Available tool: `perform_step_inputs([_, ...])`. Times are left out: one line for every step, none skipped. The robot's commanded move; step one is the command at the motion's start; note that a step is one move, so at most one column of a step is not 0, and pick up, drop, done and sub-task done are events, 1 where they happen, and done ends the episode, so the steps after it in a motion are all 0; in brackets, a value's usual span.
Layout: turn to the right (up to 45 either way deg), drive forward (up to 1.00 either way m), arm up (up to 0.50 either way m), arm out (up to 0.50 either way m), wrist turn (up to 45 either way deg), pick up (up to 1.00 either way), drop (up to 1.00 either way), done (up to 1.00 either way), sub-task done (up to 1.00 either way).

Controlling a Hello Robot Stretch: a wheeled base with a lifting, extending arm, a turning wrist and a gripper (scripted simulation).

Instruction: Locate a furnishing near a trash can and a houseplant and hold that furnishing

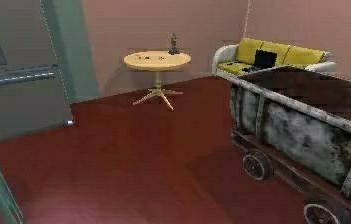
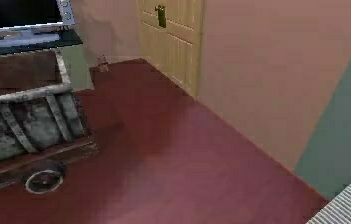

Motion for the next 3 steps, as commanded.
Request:
perform_step_inputs([45.0,0.00,0.00,0.00,0.0,0.00,0.00,0.00,0.00])
perform_step_inputs([12.0,0.00,0.00,0.00,0.0,0.00,0.00,0.00,0.00])
perform_step_inputs([0.0,0.15,0.00,0.00,0.0,0.00,0.00,0.00,0.00])
